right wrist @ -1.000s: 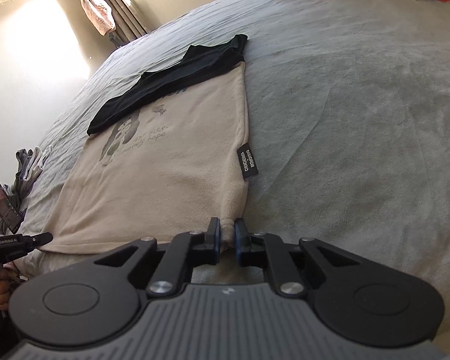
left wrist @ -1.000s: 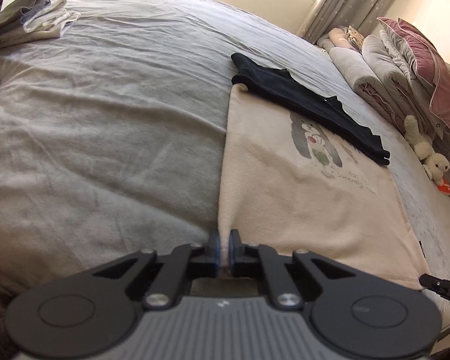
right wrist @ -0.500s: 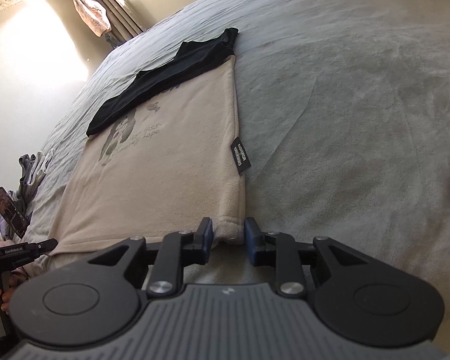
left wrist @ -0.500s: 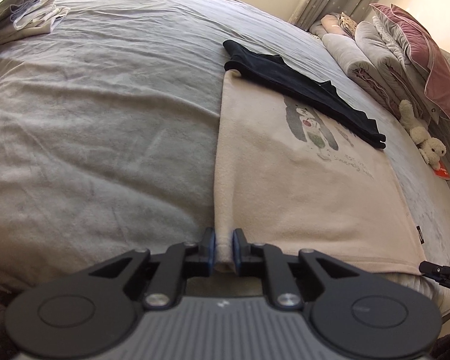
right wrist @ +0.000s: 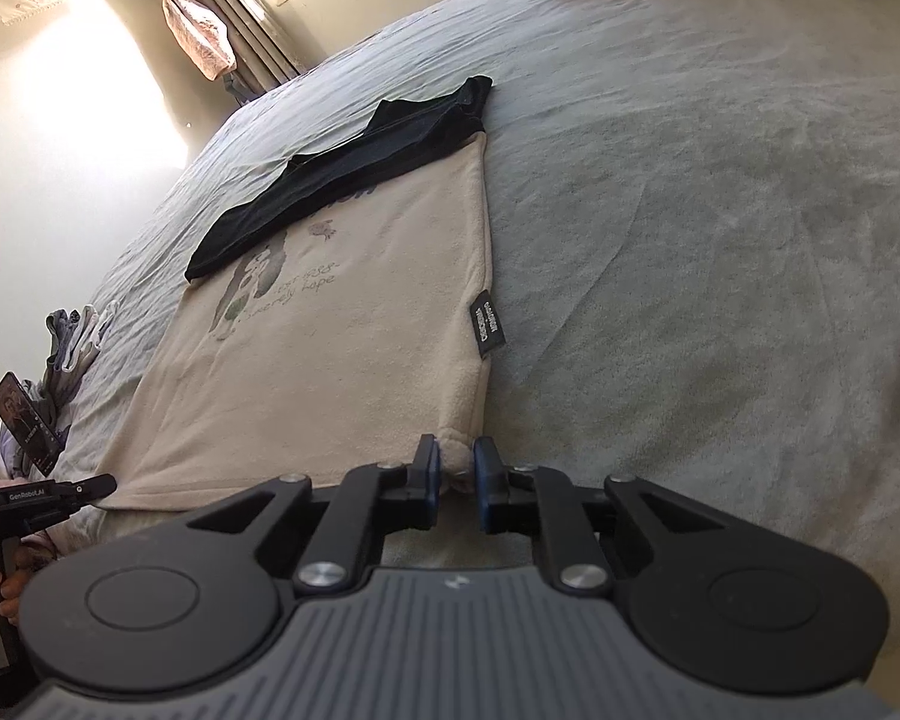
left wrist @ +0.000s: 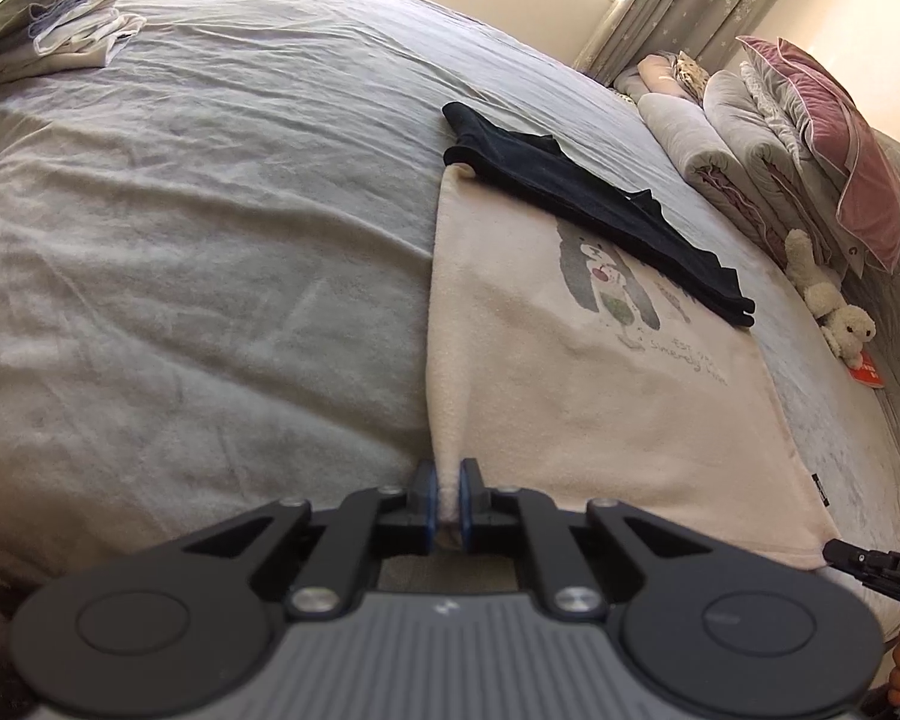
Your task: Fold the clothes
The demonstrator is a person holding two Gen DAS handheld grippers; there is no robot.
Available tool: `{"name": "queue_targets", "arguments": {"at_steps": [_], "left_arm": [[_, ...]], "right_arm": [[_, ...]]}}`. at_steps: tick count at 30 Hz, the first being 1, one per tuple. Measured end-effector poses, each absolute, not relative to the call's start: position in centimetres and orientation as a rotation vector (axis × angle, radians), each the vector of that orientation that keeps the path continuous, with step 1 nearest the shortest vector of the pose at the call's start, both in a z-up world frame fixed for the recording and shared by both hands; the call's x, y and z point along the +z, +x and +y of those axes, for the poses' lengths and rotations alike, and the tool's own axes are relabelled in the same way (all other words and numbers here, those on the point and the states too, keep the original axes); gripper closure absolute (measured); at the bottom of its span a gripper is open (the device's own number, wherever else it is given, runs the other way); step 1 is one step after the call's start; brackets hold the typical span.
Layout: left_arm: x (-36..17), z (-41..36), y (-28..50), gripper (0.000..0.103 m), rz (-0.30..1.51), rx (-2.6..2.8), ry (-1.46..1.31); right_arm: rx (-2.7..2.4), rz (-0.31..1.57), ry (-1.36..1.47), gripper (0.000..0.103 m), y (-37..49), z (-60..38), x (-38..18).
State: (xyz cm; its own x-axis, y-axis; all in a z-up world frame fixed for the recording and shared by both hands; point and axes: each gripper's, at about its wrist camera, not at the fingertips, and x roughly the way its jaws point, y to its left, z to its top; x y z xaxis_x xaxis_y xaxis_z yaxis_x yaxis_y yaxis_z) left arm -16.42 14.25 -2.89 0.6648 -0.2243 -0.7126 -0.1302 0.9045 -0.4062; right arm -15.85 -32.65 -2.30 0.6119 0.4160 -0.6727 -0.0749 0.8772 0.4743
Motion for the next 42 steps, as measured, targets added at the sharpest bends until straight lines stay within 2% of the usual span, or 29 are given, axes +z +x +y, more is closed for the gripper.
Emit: {"name": "queue_targets", "arguments": {"at_steps": [9, 14, 25, 34, 36, 39, 42], "left_arm": [[-1.1, 15.5, -13.5, 0.097, 0.827, -0.071, -0.606], [-0.4, 15.3, -10.2, 0.097, 0.85, -0.039, -0.569], [-3.4, 17.0, -1.6, 0.096, 0.948, -0.03, -0.664], [-5.9, 19.2, 1.1, 0.096, 0.888, -0.056, -0.927], [-5.9, 19.4, 1.1, 0.095, 0.875, -0.057, -0.956], [-5.4, 19.9, 1.0, 0.092, 0.853, -0.055, -0.983], [-4.7, 20.2, 0.8, 0.079, 0.818, -0.048, -0.97]], "right_arm": [[0.311, 0.845, 0.524, 0.089, -13.5, -33.0, -0.5], [0.275, 0.85, 0.526, 0.089, -10.3, -32.5, 0.5], [0.196, 0.875, 0.514, 0.09, -3.0, -32.1, -1.0], [0.163, 0.874, 0.674, 0.09, -0.8, -34.1, -2.7], [0.158, 0.85, 0.71, 0.084, -0.8, -34.7, -2.6], [0.14, 0.83, 0.698, 0.08, -0.8, -35.3, -2.3], [0.125, 0.817, 0.654, 0.079, -0.9, -35.6, -1.9]]}}
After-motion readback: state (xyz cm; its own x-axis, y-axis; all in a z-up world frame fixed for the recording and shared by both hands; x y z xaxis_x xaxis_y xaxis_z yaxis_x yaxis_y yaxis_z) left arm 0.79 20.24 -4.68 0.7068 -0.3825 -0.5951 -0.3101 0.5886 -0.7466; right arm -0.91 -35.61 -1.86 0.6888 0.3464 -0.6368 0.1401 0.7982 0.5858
